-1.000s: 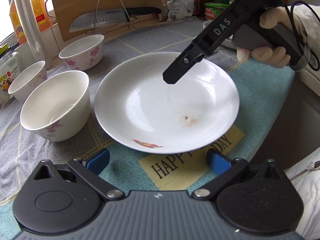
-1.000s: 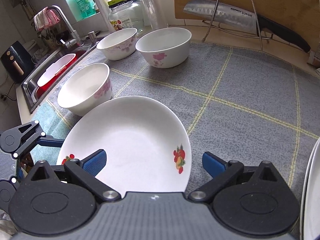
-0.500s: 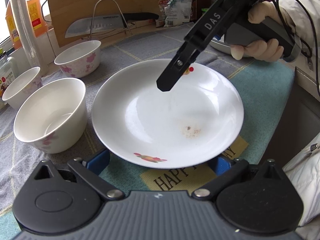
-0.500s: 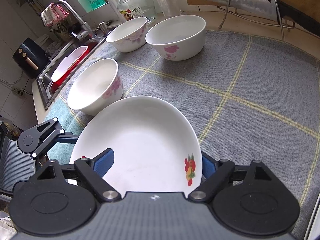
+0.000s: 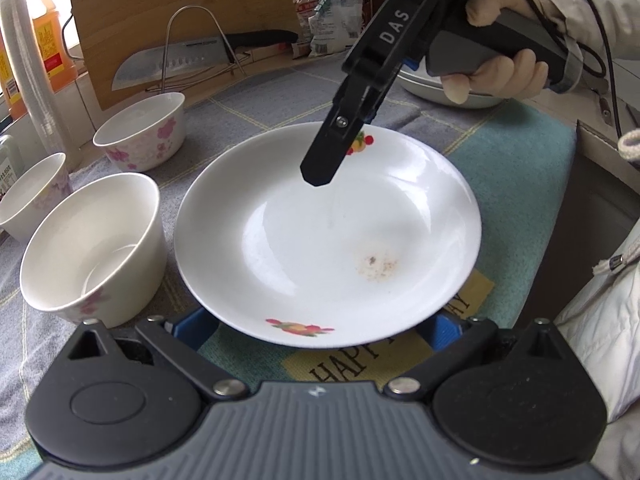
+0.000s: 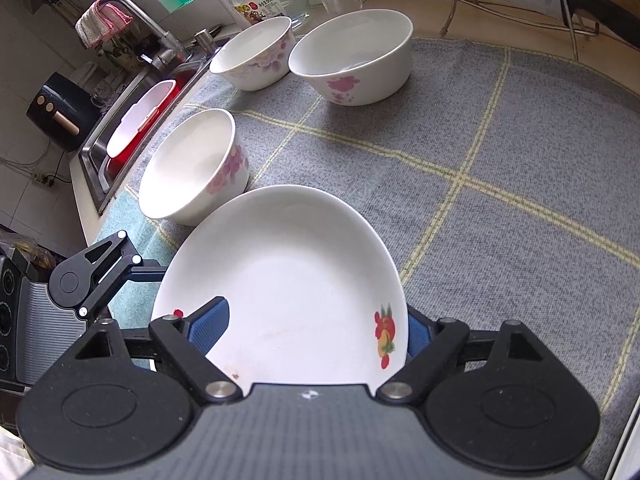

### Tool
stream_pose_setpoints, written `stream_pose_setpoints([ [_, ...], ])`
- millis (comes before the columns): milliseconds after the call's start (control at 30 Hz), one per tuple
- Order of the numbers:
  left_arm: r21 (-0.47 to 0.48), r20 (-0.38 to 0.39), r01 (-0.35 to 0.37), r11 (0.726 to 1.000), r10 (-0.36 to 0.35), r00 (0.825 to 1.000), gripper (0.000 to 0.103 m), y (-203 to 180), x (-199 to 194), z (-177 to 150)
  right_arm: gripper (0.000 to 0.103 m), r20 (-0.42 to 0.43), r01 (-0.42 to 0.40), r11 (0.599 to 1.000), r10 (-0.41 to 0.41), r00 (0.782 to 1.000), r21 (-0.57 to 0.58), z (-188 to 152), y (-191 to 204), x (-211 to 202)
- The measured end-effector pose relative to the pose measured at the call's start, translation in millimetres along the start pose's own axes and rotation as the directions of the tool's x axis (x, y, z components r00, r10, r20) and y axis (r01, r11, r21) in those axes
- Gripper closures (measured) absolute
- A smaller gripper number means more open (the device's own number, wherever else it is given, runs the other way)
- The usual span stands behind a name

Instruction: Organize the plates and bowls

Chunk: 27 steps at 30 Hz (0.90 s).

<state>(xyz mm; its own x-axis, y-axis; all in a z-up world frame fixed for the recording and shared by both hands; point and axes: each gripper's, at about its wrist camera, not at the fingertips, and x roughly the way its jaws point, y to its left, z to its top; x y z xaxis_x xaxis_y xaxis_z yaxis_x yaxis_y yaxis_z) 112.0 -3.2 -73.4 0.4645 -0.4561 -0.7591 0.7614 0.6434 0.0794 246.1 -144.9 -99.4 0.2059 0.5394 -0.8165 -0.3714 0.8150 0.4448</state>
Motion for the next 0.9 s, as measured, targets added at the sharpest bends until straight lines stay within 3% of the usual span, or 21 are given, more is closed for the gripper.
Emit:
stream_pose_setpoints([
  [900, 0.017, -0.032, 0.026, 1.0, -0.025, 0.999, 0.0, 3, 4, 7, 0.011, -0.151, -0.005, 0.999, 0.012, 0.989, 0.046, 18, 0, 6],
])
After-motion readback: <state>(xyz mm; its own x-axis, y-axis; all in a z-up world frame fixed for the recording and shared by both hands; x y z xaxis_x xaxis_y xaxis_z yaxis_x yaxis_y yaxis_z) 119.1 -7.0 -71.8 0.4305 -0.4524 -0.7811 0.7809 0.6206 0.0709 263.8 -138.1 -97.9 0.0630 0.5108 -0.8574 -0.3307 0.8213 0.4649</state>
